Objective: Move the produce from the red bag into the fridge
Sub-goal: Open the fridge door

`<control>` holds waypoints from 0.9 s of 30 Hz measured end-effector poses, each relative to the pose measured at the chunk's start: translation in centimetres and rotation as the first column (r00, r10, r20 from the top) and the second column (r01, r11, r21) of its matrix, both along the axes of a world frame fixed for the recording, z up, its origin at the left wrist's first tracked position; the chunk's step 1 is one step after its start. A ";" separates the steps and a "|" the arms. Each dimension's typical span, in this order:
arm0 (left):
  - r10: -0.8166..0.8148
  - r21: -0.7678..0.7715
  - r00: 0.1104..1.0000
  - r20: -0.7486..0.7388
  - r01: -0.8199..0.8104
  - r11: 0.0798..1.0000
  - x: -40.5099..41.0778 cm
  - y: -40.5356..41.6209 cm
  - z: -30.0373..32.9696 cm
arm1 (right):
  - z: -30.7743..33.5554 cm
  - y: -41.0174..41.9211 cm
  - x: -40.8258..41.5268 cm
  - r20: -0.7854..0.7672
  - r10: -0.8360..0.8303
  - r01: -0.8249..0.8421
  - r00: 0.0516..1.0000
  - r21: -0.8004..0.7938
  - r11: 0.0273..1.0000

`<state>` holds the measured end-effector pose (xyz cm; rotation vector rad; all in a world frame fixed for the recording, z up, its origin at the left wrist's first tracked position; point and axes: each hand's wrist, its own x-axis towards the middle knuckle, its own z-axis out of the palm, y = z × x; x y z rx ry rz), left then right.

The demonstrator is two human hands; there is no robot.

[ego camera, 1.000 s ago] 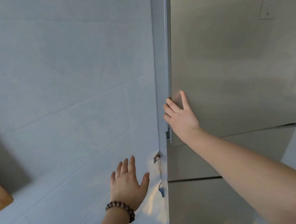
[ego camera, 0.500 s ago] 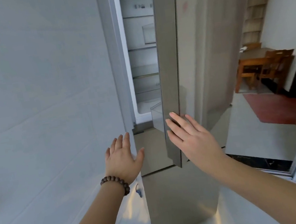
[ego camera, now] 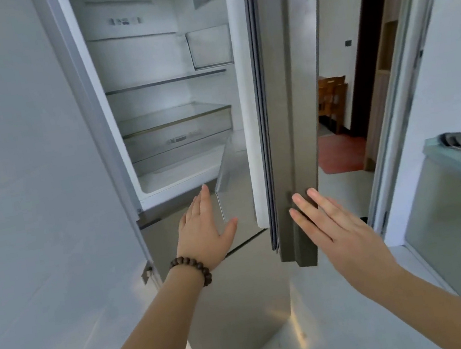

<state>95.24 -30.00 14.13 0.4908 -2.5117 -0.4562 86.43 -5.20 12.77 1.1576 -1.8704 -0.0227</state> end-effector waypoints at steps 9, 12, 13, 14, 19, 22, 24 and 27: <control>-0.285 -0.038 0.951 -0.118 0.282 0.959 -5.4 7.3 -0.9 | -2.0 7.1 -2.9 0.262 -0.217 0.262 0.940 -0.148 0.954; -0.337 -0.115 0.931 -0.138 0.323 0.939 -7.1 9.7 -1.3 | -2.4 8.9 -4.6 0.425 -0.260 0.359 0.867 -0.173 0.917; -0.355 -0.142 0.924 -0.143 0.335 0.931 -7.8 10.5 -1.4 | -2.5 9.4 -5.3 0.476 -0.265 0.386 0.839 -0.177 0.905; -0.373 -0.160 0.916 -0.147 0.350 0.923 -8.5 11.4 -1.5 | -2.5 10.0 -6.0 0.517 -0.269 0.409 0.813 -0.176 0.896; -0.445 -0.181 0.889 -0.107 0.422 0.888 -12.4 15.5 -1.6 | -1.7 12.4 -10.0 0.654 -0.275 0.495 0.704 -0.174 0.852; -0.468 -0.177 0.877 -0.110 0.445 0.878 -14.6 17.9 -1.3 | -0.6 13.4 -12.2 0.746 -0.214 0.537 0.631 -0.220 0.814; -0.470 -0.194 0.877 -0.104 0.445 0.874 -16.2 19.3 -1.1 | 0.2 13.9 -13.7 0.819 -0.142 0.562 0.556 -0.245 0.790; -0.463 -0.203 0.882 -0.086 0.439 0.875 -18.6 21.4 -0.7 | 1.4 14.6 -16.2 0.922 -0.001 0.617 0.387 -0.258 0.743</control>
